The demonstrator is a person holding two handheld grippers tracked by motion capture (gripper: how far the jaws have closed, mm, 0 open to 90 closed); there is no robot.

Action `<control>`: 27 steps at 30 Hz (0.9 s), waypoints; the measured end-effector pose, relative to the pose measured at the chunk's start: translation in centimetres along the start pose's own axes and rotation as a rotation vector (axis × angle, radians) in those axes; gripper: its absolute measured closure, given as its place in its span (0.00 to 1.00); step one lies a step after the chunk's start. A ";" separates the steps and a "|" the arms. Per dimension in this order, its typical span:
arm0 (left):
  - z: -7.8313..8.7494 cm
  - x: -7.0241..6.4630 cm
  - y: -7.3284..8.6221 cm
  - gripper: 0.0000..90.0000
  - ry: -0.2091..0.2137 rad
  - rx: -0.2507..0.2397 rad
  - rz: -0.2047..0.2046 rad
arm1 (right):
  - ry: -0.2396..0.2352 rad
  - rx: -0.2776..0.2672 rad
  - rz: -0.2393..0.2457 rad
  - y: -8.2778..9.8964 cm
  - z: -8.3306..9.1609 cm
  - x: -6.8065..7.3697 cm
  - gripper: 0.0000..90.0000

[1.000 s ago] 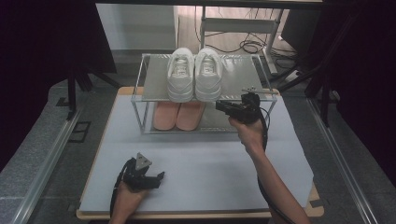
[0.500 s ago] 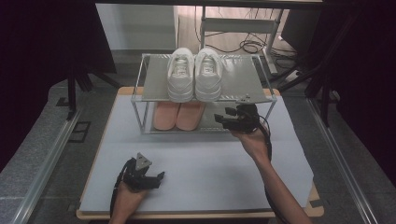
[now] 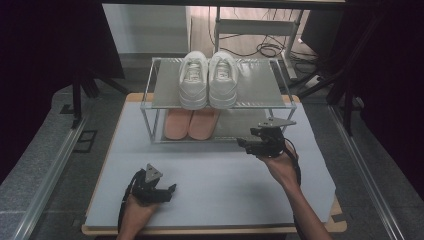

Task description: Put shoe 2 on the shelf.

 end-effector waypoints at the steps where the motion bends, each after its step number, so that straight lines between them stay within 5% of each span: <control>1: 0.0 0.0 0.0 0.17 0.001 -0.001 -0.001 | -0.002 0.005 -0.001 0.3 0.1 0.0 0.35; 11: 0.0 0.0 0.0 0.17 0.000 -0.003 0.002 | 0.016 0.026 -0.006 4.3 1.2 -0.4 0.28; 27: 0.0 0.0 0.0 0.17 -0.004 -0.006 0.002 | 0.035 0.167 -0.009 13.1 1.4 -0.3 0.16</control>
Point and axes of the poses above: each handheld gripper's, and its own axes: z roughly backward along the jaws, y roughly out of its underside, x roughly to its left, the point moved 10 cm from there along -z, roughly forward along the jaws, and after that the axes turned 7 degrees about z, right-handed, at the moved point
